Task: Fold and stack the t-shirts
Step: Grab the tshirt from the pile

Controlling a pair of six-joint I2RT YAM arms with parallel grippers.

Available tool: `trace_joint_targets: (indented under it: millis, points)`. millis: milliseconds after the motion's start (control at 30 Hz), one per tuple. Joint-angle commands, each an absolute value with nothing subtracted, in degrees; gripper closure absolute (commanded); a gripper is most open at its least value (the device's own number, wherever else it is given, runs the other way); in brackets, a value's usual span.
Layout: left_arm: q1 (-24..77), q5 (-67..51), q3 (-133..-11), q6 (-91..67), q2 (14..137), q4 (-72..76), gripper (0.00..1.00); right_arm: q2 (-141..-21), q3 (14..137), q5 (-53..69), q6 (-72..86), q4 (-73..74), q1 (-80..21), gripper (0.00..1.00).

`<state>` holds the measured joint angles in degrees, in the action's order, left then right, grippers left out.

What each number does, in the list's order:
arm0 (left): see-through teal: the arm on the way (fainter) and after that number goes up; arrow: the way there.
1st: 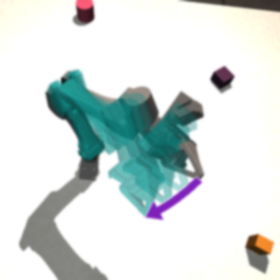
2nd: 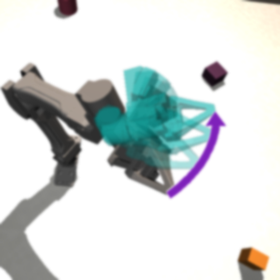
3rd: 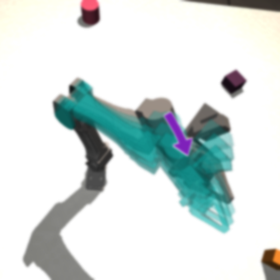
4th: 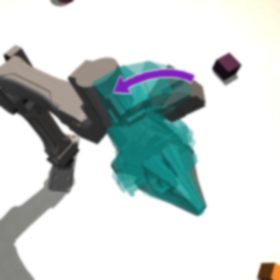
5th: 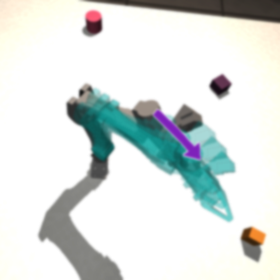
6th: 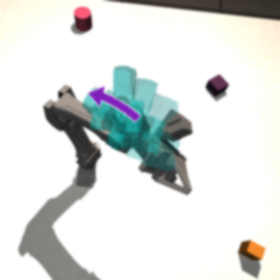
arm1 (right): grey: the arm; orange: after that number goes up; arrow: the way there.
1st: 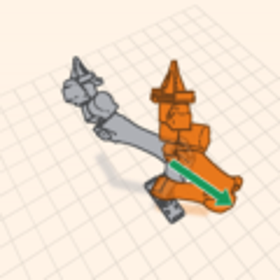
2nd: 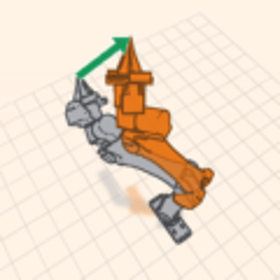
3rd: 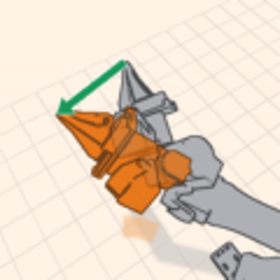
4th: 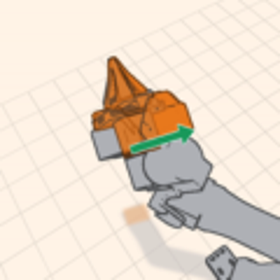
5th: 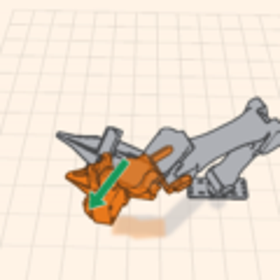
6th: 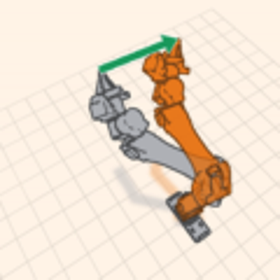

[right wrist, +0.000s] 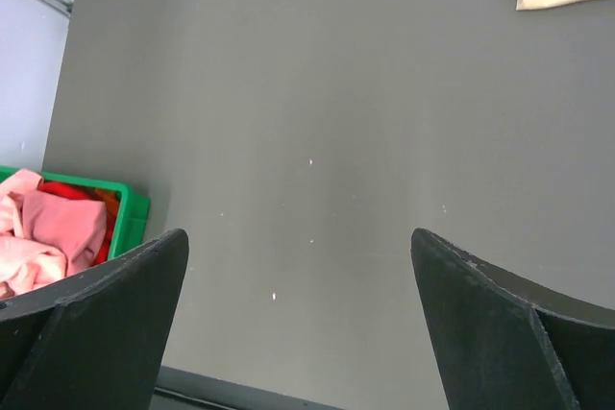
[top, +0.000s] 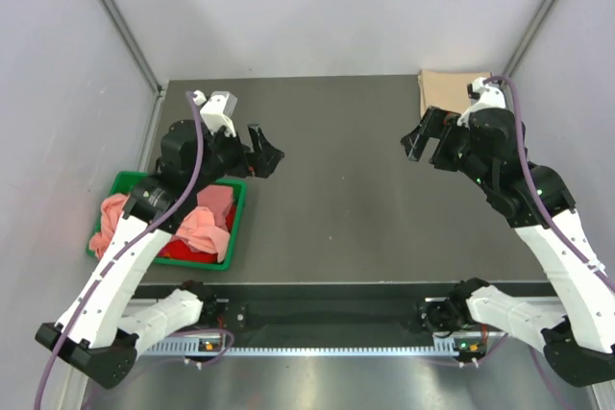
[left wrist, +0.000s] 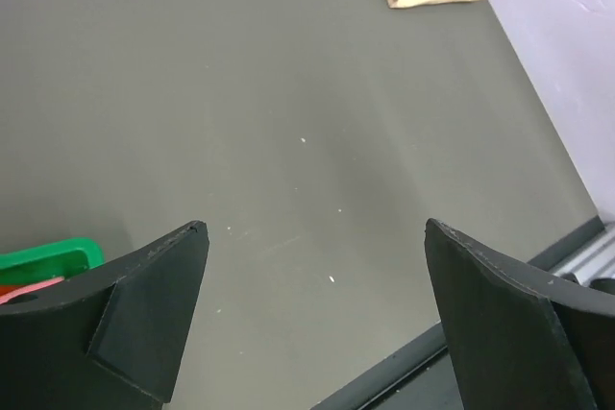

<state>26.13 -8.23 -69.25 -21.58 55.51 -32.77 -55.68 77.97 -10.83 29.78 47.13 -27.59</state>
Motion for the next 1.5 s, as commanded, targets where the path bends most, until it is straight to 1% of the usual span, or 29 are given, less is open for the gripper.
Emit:
trace_joint_targets:
  millis: [0, 33, 67, 167, 200, 233, 300, 333, 400, 433, 467, 567, 633, 767, 900, 1000, 1133, 1233, 1267, 1333, 1367, 1400, 1467]
  points:
    - [26.0, -4.1, -70.9, -22.4, 54.7, -33.3, 0.01, -55.2, 78.0, -10.5, 30.1, 45.5, -27.2, 0.0]
    - [26.0, -2.7, -71.2, -22.8, 54.8, -34.4, 0.01, -54.9, 77.7, -10.5, 30.1, 45.4, -27.2, 0.0]
    - [26.0, 2.5, -71.4, -23.4, 55.1, -35.0, 0.01, -54.3, 77.1, -10.5, 29.9, 44.9, -27.2, 0.0]
    - [25.9, 10.4, -72.1, -25.5, 56.5, -38.0, 0.01, -53.4, 74.9, -9.6, 30.0, 43.7, -27.2, 0.0]
    - [25.7, 14.2, -72.9, -25.2, 58.9, -39.3, 0.01, -52.7, 74.0, -8.2, 30.1, 41.9, -27.3, 0.0]
    - [24.8, 16.3, -75.5, -25.7, 60.6, -43.9, 0.01, -52.3, 73.1, -7.6, 30.1, 40.7, -27.3, 0.0]
    - [22.4, 22.3, -79.0, -29.2, 65.6, -49.5, 0.01, -51.9, 71.0, -5.6, 30.7, 38.1, -27.2, 0.0]
    - [18.8, 23.6, -82.0, -30.7, 66.8, -51.5, 0.01, -52.0, 70.5, -4.7, 30.8, 37.4, -27.2, 0.0]
    - [14.4, 27.1, -83.4, -35.6, 67.1, -55.8, 0.04, -52.3, 69.3, -2.4, 30.8, 35.8, -27.2, 0.0]
    - [10.2, 28.5, -82.7, -36.9, 66.2, -56.2, 0.06, -52.4, 69.0, -1.7, 31.1, 35.3, -27.2, 0.0]
    - [8.8, 29.9, -81.8, -37.9, 65.1, -56.3, 0.1, -52.6, 68.6, -1.0, 31.2, 35.2, -27.2, 0.0]
    - [5.8, 36.8, -77.5, -39.8, 60.0, -56.5, 0.17, -53.6, 67.9, 1.8, 31.3, 33.7, -27.2, 0.0]
    - [4.7, 39.6, -72.7, -41.2, 58.5, -57.5, 0.18, -54.1, 67.4, 2.5, 31.5, 33.1, -27.2, 0.0]
    - [3.8, 36.8, -63.6, -46.7, 56.4, -57.7, 0.22, -54.8, 66.4, 4.4, 31.7, 31.8, -27.2, 0.0]
    - [3.8, 32.9, -55.5, -49.6, 54.1, -52.5, 0.25, -55.8, 66.7, 6.2, 31.6, 31.7, -27.2, 0.0]
    - [3.8, 29.6, -52.7, -50.8, 54.4, -50.3, 0.23, -55.4, 66.4, 7.0, 31.7, 31.5, -27.2, 0.0]
    - [3.8, 29.4, -48.2, -53.2, 54.4, -49.2, 0.27, -55.0, 65.9, 8.2, 30.5, 31.7, -27.2, 0.0]
    - [3.8, 30.8, -48.1, -52.2, 54.4, -49.7, 0.43, -54.5, 65.7, 8.0, 30.1, 32.2, -27.2, 0.0]
    - [3.9, 31.0, -48.2, -50.6, 54.3, -49.4, 0.54, -54.1, 65.7, 7.9, 30.1, 32.3, -27.1, 0.0]
    - [3.8, 31.2, -48.3, -48.9, 54.3, -48.7, 0.53, -53.9, 65.7, 7.4, 30.1, 32.3, -27.2, 0.0]
    - [3.8, 30.3, -48.2, -46.5, 54.5, -48.2, 0.51, -53.8, 65.8, 7.3, 30.2, 32.3, -27.2, 0.0]
    - [3.8, 29.9, -48.2, -46.1, 54.6, -48.3, 0.47, -53.9, 66.0, 7.3, 30.2, 32.3, -27.2, 0.0]
    - [3.8, 29.2, -47.8, -46.1, 55.1, -48.7, 0.42, -54.1, 66.4, 7.5, 30.3, 32.3, -27.2, 0.0]
